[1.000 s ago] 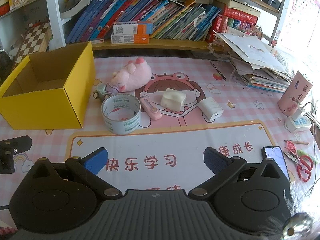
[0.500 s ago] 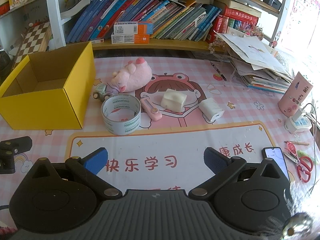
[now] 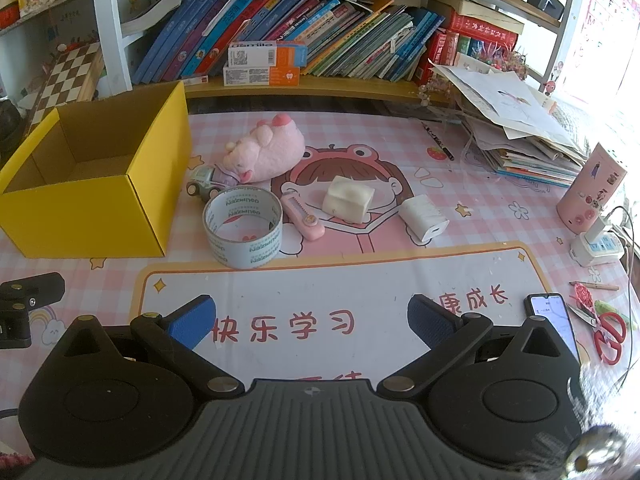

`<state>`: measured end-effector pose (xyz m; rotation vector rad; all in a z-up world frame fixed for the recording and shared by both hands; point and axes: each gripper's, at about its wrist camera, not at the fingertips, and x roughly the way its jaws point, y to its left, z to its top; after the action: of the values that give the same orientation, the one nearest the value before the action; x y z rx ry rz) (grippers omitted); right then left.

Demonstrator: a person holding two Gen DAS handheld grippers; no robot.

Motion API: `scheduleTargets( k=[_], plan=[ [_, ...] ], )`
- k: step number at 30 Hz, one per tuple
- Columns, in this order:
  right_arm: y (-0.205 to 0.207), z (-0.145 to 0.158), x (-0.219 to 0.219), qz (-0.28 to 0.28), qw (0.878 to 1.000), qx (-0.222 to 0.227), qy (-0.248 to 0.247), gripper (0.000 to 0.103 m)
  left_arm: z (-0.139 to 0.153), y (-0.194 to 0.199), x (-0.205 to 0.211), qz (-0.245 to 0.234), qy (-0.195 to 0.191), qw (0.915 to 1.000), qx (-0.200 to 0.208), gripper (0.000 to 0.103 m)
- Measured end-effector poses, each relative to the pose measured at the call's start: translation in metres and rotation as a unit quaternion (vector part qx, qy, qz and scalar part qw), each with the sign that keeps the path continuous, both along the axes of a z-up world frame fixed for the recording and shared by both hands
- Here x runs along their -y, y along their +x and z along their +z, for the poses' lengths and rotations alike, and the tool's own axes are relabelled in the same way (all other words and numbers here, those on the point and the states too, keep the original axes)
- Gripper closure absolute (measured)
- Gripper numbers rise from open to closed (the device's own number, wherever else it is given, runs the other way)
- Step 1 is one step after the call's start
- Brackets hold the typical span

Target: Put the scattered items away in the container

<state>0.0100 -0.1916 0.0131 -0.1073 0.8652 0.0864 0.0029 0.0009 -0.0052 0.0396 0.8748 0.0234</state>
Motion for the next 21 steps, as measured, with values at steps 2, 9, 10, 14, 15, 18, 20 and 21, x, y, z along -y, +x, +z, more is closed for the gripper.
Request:
scheduleTargets(
  k=[2, 9, 10, 14, 15, 18, 20, 21],
  plan=[
    [0.0, -0.0001, -0.0002, 0.001, 1.0, 0.0, 0.0, 0.0, -0.0002, -0.0002, -0.0001, 0.0, 0.0, 1.0, 0.0, 0.0],
    [0.0018, -0.0006, -0.0019, 0.005, 1.0, -0.002, -0.002, 0.0, -0.0006, 0.0007, -0.0002, 0.001, 0.0, 1.0, -0.002, 0.0],
    [0.002, -0.0007, -0.0019, 0.005, 1.0, -0.002, -0.003, 0.0, -0.0006, 0.0009, -0.0002, 0.001, 0.0, 1.0, -0.002, 0.0],
    [0.0031, -0.001, -0.0018, 0.005, 1.0, -0.003, -0.003, 0.0, -0.0008, 0.0017, 0.0, 0.0, 0.0, 1.0, -0.003, 0.0],
    [0.0035, -0.001, -0.0017, 0.005, 1.0, -0.003, -0.003, 0.0, -0.0009, 0.0019, 0.0, 0.0, 0.0, 1.0, -0.003, 0.0],
    [0.0046, -0.0013, -0.0015, 0.005, 1.0, -0.004, -0.003, 0.0, -0.0012, 0.0025, -0.0003, 0.0, 0.0, 1.0, -0.004, 0.0],
    [0.005, -0.0015, -0.0028, 0.005, 1.0, -0.004, -0.003, 0.0, -0.0014, 0.0029, -0.0003, 0.001, 0.001, 1.0, -0.004, 0.0],
    [0.0052, -0.0016, -0.0029, 0.005, 1.0, -0.004, -0.003, 0.0, -0.0015, 0.0031, -0.0001, 0.001, 0.001, 1.0, -0.004, 0.0]
  ],
)
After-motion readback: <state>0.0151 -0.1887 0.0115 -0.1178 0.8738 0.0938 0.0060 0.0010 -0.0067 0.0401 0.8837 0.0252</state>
